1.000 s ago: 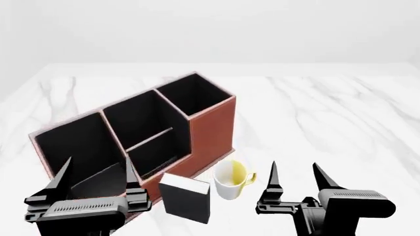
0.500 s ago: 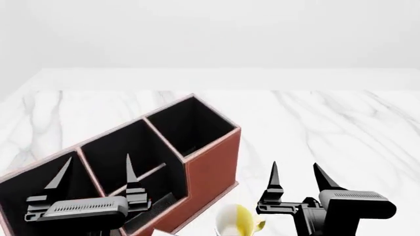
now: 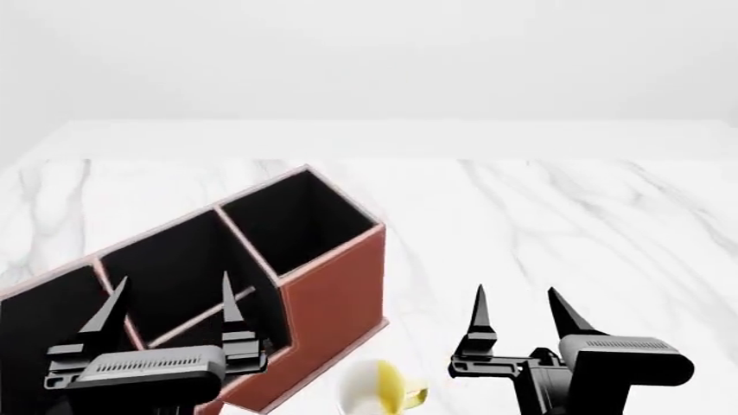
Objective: Pick up the book and place it in the right compartment of the caddy.
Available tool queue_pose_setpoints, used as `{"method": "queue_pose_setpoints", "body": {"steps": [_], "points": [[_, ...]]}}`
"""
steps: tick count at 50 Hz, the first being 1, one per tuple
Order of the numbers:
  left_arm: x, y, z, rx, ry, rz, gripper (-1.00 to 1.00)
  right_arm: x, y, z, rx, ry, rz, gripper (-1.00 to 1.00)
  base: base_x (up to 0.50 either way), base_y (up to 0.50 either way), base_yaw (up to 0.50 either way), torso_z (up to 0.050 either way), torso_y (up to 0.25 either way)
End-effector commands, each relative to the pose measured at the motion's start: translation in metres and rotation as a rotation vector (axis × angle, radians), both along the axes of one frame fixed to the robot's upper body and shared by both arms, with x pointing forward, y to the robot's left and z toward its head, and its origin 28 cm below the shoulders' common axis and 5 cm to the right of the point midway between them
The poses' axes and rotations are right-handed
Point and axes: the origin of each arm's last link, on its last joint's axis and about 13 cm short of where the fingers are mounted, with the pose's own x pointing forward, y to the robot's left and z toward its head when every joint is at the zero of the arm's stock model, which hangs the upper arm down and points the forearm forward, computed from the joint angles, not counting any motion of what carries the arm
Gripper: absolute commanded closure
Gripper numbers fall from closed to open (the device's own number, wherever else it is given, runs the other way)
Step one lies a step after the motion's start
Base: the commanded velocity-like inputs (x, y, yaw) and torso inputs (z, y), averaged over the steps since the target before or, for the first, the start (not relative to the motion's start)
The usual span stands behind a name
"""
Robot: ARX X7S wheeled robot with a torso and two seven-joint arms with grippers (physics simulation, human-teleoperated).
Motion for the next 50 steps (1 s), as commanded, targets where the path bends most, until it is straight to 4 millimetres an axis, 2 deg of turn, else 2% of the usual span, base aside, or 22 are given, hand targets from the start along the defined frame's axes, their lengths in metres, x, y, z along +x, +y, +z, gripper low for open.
{"method": "queue_pose_setpoints", "body": {"steps": [1, 8, 18, 47, 50], "points": [[-0.0001, -0.0004, 0.0, -0.002, 0.001, -0.003, -1.0, -0.0001, -0.0001, -0.0004, 0.002, 0.004, 0.005, -1.0, 0.0, -0.5, 0.0, 0.0, 0.0], [-0.0001, -0.0003, 0.0, -0.002, 0.002, -0.004, -1.0, -0.0002, 0.0001, -0.0003, 0.003, 0.003, 0.004, -1.0, 0.0, -0.5, 0.0, 0.0, 0.0], [-0.0003, -0.0003, 0.0, -0.001, 0.002, -0.004, -1.0, -0.0002, -0.0003, 0.0001, -0.004, 0.007, -0.013, -1.0, 0.0, 0.0, 0.0, 0.0, 0.0], [0.0002, -0.0008, -0.0002, 0.002, 0.003, -0.003, -1.0, 0.0008, -0.0001, -0.0016, -0.026, 0.008, -0.018, -1.0, 0.0, 0.0, 0.5, 0.0, 0.0], [-0.0007, -0.0048, -0.0038, 0.014, 0.009, -0.016, -1.0, -0.0011, 0.0017, -0.0035, -0.024, 0.011, 0.0, -1.0, 0.0, 0.0, 0.0, 0.0, 0.0]]}}
